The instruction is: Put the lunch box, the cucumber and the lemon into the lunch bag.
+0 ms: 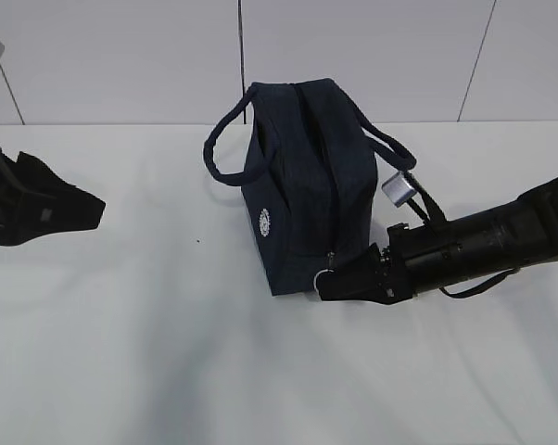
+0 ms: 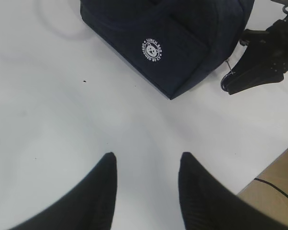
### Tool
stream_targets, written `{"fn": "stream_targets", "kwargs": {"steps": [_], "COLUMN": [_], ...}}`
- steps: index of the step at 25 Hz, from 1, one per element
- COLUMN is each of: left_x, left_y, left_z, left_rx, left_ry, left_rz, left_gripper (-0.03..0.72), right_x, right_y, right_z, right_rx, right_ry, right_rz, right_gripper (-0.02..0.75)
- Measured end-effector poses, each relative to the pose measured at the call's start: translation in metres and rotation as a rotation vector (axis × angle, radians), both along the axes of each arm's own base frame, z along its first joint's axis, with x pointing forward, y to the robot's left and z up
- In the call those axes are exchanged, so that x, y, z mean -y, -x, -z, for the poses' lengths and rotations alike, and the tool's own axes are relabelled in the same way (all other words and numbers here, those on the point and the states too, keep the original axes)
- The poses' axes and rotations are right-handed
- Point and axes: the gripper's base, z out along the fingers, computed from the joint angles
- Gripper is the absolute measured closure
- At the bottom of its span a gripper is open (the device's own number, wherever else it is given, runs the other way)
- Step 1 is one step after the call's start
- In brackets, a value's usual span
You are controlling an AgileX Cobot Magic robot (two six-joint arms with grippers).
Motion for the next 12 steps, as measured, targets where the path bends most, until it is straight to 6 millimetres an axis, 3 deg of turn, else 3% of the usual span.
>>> {"fn": "stream_targets", "kwargs": {"steps": [5, 12], "left_x": [0.000, 0.000], "left_y": [0.000, 0.000], "left_z": [0.000, 0.000], "left_rx": [0.000, 0.000], "left_ry": [0.000, 0.000], "left_rz": [0.000, 0.000], "left_gripper": [0.380, 0.380], "right_x": [0.000, 0.001], "right_y": [0.001, 0.005], "right_z": [-0.010, -0.053], "right_rx": [-0.013, 0.070], "right_ry": [0.005, 0.003], "right_rz": [0.002, 0.004], "right_gripper": [0.738, 0.738]}}
